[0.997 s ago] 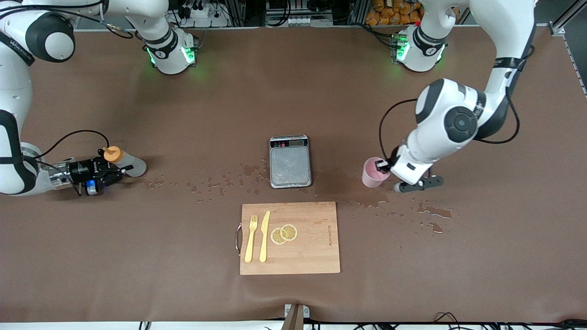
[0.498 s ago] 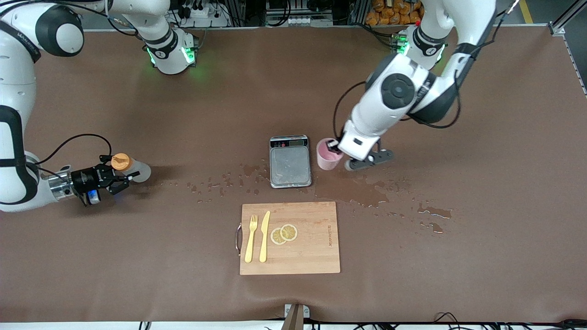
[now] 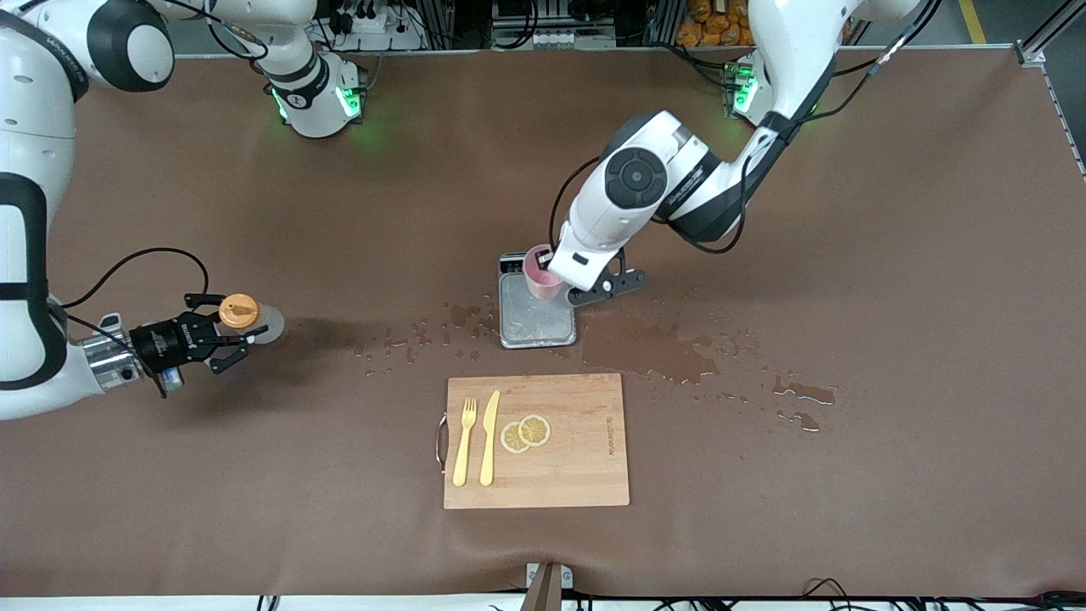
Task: Add sauce to pink cup with both arms
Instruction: 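Carry the pink cup onto the metal scale with the left gripper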
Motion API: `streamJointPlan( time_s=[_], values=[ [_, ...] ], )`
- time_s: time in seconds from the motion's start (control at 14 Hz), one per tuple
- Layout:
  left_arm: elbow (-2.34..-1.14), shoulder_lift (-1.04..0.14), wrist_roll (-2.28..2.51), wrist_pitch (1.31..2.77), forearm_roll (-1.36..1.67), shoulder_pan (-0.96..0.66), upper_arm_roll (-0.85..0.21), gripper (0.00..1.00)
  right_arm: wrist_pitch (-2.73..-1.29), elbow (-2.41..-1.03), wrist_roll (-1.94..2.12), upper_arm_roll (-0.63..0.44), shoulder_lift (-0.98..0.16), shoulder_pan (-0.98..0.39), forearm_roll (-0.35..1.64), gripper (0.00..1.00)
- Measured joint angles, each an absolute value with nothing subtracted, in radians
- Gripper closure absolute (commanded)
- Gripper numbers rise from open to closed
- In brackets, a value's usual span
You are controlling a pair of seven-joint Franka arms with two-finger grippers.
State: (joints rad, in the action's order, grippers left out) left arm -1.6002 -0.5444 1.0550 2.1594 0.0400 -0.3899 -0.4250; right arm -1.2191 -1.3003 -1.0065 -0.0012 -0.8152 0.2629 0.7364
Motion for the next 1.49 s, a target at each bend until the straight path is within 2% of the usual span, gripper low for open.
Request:
streamJointPlan(
  time_s=[0.36,1.28,1.35,1.42,1.49],
  values=[
    [-1.497,-0.678,1.108,2.159,-0.018,-0.441,-0.408,1.0,-1.219,-1.266,-1.13,-0.003,-0.775,0.144,0.625,0.59],
    [-1.493,-0.733,1.115,2.156,-0.018,-0.477,-0.392,1.0,-1.22,-1.177,-1.331,-0.008,-0.749,-0.046,0.404,0.6],
    [-1.492,-0.733,1.115,2.155,-0.018,-0.479,-0.392,0.62,-1.22,-1.167,-1.352,-0.009,-0.749,-0.06,0.382,0.61],
    [-1.492,-0.733,1.115,2.155,-0.018,-0.48,-0.392,0.01,-1.221,-1.155,-1.377,-0.009,-0.748,-0.078,0.355,0.61],
    [-1.491,-0.733,1.117,2.155,-0.018,-0.481,-0.392,0.0,-1.221,-1.142,-1.406,-0.009,-0.747,-0.101,0.332,0.61]
  ],
)
